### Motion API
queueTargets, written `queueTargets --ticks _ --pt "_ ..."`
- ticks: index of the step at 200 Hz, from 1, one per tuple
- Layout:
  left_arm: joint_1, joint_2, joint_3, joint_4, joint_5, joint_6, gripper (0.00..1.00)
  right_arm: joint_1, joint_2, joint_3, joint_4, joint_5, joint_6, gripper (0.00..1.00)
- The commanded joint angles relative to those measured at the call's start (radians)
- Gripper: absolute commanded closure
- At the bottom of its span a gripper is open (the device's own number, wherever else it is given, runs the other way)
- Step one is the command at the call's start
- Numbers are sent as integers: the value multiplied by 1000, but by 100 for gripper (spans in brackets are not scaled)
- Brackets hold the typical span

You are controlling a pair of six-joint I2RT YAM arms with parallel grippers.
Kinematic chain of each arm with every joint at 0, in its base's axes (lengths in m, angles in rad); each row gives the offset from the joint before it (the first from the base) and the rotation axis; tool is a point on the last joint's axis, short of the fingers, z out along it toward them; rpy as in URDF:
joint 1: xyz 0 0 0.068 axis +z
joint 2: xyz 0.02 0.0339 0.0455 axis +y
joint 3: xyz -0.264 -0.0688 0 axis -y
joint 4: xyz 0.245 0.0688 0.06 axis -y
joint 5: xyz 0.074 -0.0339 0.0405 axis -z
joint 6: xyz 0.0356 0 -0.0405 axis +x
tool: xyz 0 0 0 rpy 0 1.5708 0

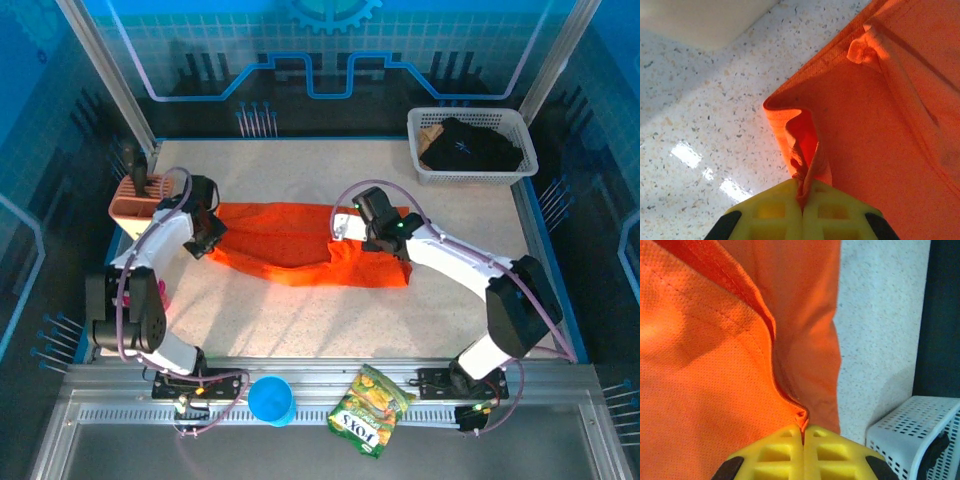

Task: Fold and stack the t-shirts

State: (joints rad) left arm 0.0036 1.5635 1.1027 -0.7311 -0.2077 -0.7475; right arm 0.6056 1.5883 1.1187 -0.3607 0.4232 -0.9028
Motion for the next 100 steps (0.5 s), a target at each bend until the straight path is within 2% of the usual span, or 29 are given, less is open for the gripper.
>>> queueTargets --ticks 1,56,100 --pt "7 68 62 -40 -49 32 100 -34 54 46 62 22 0 100" --pt "9 235 159 -59 -101 21 100 -73 174 69 116 54 68 100" --pt "10 283 201 -92 -158 7 100 -91 237 66 173 84 130 100"
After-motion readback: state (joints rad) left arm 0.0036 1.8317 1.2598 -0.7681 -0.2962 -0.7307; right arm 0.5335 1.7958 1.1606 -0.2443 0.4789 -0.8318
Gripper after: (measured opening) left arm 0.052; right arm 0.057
